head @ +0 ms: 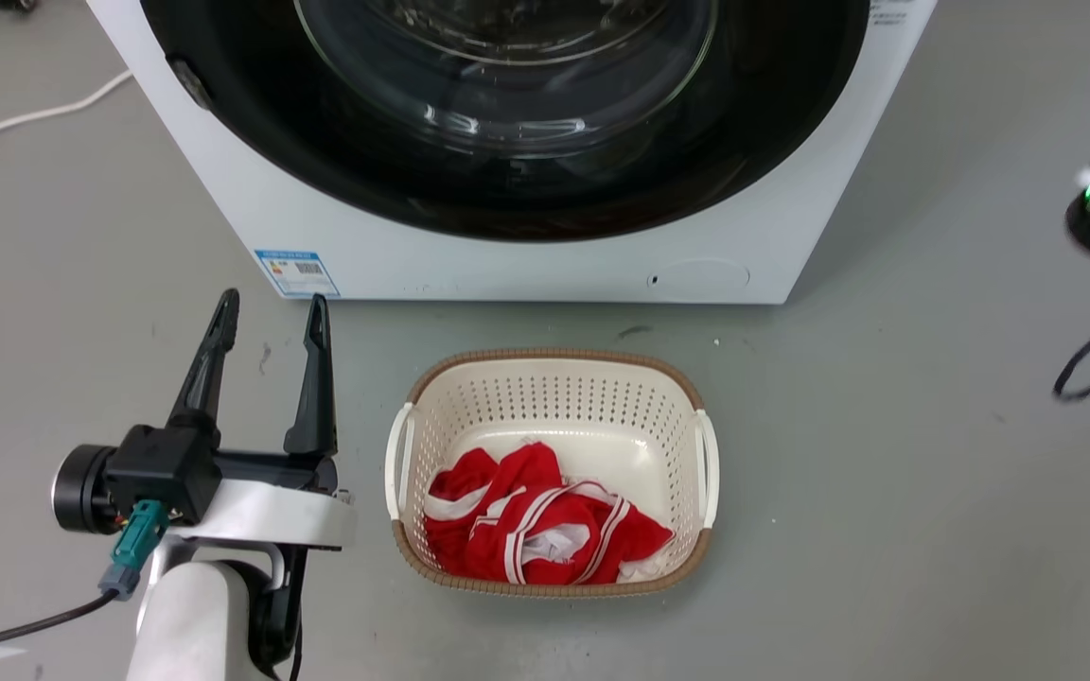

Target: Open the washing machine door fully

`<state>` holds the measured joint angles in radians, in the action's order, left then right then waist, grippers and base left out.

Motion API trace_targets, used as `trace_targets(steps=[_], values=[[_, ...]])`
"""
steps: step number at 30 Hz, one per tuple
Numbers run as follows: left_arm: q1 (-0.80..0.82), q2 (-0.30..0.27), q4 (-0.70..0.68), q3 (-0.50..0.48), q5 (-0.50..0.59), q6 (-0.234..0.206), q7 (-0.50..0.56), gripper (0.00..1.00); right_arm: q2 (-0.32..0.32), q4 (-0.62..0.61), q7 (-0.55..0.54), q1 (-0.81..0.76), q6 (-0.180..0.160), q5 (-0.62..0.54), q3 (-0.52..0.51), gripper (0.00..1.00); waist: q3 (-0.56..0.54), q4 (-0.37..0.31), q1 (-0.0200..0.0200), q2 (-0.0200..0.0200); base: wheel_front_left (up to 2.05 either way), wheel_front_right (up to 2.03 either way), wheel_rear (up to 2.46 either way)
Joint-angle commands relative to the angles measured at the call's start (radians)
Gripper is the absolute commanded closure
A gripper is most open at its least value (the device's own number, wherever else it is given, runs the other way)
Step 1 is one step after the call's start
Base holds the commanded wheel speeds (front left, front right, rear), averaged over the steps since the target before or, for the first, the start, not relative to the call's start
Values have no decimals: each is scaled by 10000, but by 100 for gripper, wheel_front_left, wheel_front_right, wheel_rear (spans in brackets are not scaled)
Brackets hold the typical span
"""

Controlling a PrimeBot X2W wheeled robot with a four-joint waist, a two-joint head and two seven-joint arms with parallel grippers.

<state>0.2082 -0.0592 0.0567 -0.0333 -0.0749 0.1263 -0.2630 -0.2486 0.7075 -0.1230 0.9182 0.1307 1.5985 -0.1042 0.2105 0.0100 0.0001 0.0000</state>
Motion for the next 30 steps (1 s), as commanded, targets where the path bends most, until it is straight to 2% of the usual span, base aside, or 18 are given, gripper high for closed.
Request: trace_targets(steps=[1,9,14,21,30], values=[[181,-43,-38,16,-54,12,-26,0,-193,337,-243,546,0,-145,188,100,265,51,-1,0,0,0,0],[683,-79,-234,102,-78,29,-26,0,-740,2425,-2020,3523,0,-1343,1668,100,1056,143,-1,0,0,0,0],[908,-92,-387,140,-134,40,-26,0,-618,3647,-2767,4875,0,-2107,2375,100,1494,235,-1,0,0,0,0],[1118,-72,-564,128,-191,47,-26,0,-363,4913,-2837,6005,0,-2948,2928,100,2040,356,-1,0,0,0,0],[1341,-44,-711,199,-209,52,-26,0,-121,5499,-2674,6445,0,-3326,3102,100,2545,480,-1,0,0,0,0]])
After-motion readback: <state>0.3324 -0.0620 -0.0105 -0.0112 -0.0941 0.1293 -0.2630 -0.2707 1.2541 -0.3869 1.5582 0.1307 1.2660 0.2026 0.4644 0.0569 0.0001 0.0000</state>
